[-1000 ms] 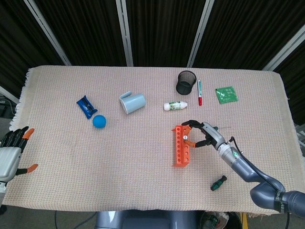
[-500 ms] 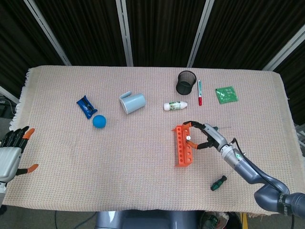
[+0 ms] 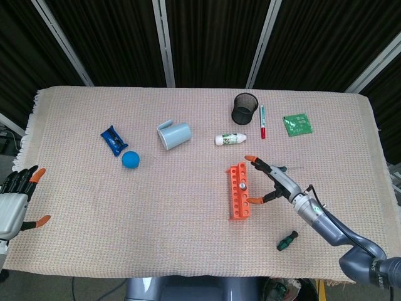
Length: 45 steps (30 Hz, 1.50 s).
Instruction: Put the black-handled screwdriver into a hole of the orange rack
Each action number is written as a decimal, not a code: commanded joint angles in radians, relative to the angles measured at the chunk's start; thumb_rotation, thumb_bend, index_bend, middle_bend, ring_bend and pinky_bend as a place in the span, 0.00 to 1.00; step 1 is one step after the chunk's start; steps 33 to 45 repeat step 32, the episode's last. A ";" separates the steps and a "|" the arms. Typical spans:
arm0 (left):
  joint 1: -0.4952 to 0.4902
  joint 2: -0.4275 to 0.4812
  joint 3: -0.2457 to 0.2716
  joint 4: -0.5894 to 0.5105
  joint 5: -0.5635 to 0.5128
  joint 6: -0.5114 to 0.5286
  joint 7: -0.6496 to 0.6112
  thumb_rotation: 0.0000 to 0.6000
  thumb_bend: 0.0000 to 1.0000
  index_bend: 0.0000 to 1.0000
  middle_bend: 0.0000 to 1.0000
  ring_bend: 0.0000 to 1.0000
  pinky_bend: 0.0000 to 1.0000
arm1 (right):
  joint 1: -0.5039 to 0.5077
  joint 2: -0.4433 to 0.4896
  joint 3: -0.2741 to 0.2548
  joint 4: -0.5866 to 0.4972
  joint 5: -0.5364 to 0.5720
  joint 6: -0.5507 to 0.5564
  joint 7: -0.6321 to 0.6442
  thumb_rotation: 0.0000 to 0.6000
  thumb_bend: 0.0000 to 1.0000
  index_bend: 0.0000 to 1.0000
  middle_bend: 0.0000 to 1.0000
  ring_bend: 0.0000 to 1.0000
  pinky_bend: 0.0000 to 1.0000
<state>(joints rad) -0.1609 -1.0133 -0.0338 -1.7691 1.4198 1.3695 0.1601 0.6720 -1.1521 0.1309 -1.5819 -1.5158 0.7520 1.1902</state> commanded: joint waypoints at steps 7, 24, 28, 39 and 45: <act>0.004 -0.004 -0.005 0.008 0.003 0.014 -0.004 1.00 0.00 0.00 0.00 0.00 0.00 | -0.055 0.068 -0.022 -0.031 -0.038 0.119 0.013 1.00 0.03 0.08 0.00 0.00 0.00; 0.049 -0.077 -0.004 0.064 0.054 0.127 0.008 1.00 0.00 0.04 0.00 0.00 0.00 | -0.415 -0.019 -0.030 0.023 0.158 0.762 -1.127 1.00 0.19 0.17 0.07 0.00 0.00; 0.058 -0.089 0.010 0.065 0.083 0.139 -0.006 1.00 0.00 0.04 0.00 0.00 0.00 | -0.462 -0.064 -0.046 0.035 0.137 0.835 -1.218 1.00 0.19 0.14 0.04 0.00 0.00; 0.059 -0.104 0.012 0.077 0.094 0.143 0.000 1.00 0.00 0.04 0.00 0.00 0.00 | -0.486 -0.069 -0.063 0.028 0.129 0.841 -1.249 1.00 0.19 0.11 0.01 0.00 0.00; 0.059 -0.104 0.012 0.077 0.094 0.143 0.000 1.00 0.00 0.04 0.00 0.00 0.00 | -0.486 -0.069 -0.063 0.028 0.129 0.841 -1.249 1.00 0.19 0.11 0.01 0.00 0.00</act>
